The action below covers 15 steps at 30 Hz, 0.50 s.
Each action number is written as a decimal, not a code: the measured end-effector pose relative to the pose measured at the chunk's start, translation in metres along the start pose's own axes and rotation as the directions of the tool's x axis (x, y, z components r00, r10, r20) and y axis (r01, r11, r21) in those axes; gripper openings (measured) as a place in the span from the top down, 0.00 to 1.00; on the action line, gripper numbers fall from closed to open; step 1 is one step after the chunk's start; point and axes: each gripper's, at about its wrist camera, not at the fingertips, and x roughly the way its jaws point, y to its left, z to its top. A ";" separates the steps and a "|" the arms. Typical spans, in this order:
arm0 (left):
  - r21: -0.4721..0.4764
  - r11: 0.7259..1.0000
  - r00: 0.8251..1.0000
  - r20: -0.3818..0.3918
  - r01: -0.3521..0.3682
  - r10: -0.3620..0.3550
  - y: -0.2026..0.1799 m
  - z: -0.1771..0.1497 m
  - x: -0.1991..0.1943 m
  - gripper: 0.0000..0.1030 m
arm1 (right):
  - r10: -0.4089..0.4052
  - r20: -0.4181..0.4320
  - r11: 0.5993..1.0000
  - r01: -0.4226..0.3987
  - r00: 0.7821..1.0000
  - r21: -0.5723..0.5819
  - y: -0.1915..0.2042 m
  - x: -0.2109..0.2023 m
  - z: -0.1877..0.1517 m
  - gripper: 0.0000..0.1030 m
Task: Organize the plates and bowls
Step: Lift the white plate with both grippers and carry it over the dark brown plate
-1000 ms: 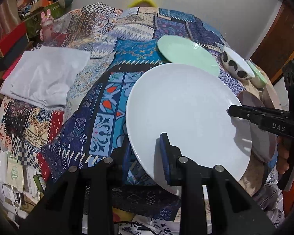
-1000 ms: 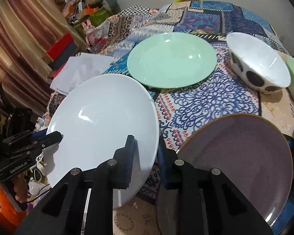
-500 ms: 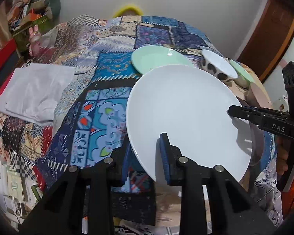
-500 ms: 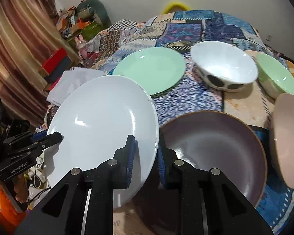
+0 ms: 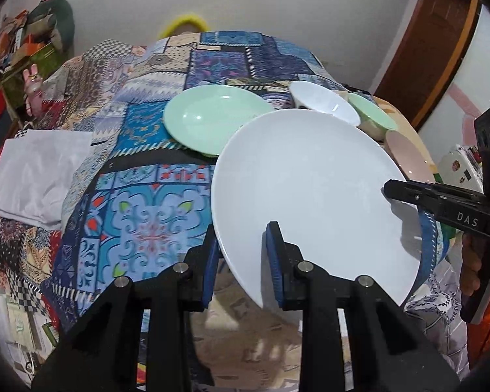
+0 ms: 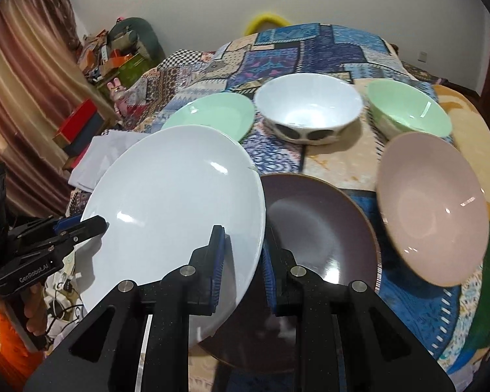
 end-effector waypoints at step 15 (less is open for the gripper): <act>0.056 0.997 0.998 -0.053 0.047 -0.044 -0.047 0.009 0.029 0.73 | -0.035 -0.003 0.996 0.035 0.999 0.082 -0.040 -0.017 -0.023 0.81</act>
